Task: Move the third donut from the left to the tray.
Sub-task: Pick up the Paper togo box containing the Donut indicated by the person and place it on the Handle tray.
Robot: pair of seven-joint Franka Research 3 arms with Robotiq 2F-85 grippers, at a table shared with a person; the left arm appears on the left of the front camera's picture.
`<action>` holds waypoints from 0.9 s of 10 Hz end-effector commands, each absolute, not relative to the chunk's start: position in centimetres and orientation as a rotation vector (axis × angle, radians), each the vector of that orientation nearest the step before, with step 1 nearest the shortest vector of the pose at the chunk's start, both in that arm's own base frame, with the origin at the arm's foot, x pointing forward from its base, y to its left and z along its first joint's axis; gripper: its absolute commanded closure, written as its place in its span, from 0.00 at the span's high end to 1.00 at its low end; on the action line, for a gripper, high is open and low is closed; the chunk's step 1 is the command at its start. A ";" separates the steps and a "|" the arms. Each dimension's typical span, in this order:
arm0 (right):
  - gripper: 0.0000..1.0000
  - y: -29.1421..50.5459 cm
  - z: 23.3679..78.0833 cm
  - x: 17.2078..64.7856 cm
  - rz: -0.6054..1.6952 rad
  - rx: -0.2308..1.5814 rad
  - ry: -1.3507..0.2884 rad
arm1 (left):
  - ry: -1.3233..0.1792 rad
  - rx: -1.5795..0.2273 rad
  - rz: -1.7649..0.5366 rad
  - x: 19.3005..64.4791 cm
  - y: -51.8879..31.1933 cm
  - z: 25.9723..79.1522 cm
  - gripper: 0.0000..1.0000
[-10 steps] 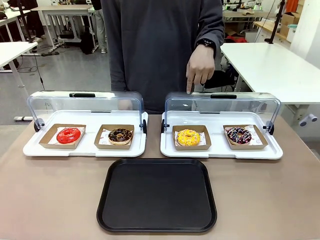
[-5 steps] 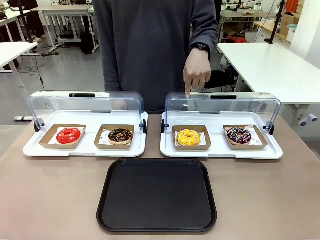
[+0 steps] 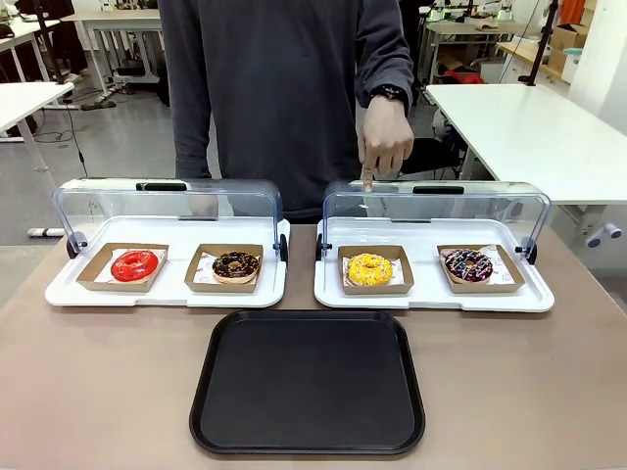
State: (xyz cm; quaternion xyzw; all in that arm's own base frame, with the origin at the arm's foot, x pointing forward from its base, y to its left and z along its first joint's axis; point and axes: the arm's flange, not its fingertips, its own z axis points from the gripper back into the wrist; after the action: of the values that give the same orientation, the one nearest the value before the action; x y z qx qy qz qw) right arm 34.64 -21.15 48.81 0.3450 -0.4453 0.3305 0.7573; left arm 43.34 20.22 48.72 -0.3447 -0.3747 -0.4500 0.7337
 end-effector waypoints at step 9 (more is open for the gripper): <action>1.00 -11.1 56.8 38.3 0.938 0.561 -0.833 | -0.816 -0.760 -0.988 43.3 20.2 48.8 1.00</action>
State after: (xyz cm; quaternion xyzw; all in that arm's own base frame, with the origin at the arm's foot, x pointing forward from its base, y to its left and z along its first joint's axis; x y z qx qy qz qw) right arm 37.45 -13.55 55.51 0.2904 -0.4181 0.4151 0.7540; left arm 43.38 20.20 48.66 -0.3451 -0.3740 -0.4500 0.7338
